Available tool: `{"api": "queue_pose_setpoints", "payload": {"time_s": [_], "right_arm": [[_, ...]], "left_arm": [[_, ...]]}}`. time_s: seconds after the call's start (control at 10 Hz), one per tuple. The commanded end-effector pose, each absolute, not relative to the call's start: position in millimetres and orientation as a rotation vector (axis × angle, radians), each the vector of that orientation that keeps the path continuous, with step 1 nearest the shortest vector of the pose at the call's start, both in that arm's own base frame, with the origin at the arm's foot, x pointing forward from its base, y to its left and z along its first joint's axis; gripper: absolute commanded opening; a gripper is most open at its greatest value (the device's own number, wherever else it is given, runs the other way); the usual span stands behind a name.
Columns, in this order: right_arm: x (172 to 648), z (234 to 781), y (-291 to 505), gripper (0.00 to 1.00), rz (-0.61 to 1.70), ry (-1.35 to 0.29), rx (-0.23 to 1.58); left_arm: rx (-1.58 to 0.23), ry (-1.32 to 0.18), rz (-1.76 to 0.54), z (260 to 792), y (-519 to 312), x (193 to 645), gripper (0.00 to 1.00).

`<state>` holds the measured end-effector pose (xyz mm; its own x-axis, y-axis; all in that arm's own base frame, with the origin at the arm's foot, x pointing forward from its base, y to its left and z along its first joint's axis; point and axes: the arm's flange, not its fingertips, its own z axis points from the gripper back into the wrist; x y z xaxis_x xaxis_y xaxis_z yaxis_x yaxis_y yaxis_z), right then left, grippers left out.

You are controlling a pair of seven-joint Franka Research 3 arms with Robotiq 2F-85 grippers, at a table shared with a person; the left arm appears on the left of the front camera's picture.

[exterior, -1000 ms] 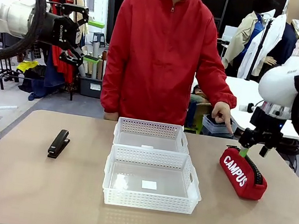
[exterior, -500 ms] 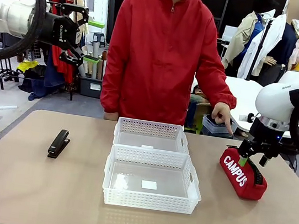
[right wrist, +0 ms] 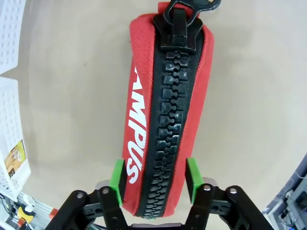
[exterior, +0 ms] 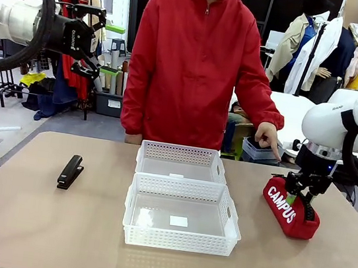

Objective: Distribute items into two baskets.
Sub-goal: Pick up the Pencil pouch that the person points to.

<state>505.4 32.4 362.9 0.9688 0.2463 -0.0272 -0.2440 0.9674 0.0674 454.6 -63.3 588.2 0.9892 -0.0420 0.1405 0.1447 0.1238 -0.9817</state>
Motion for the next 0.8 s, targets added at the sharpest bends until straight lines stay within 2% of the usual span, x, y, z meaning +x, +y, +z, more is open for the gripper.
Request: {"api": "queue_pose_setpoints", "payload": {"time_s": [0.0,0.3,0.7], "right_arm": [[508.3,369.6,32.1,0.02,0.246,0.037,0.047],[508.7,374.5,31.8,0.0,0.228,0.039,0.056],[509.5,415.7,35.6,0.0,0.205,0.007,0.079]], "left_arm": [[-1.443,-0.083,-0.133,589.5,-62.5,454.2,1.0],[-1.443,-0.083,-0.133,589.5,-62.5,454.2,1.0],[-1.443,-0.083,-0.133,589.5,-62.5,454.2,1.0]]}}
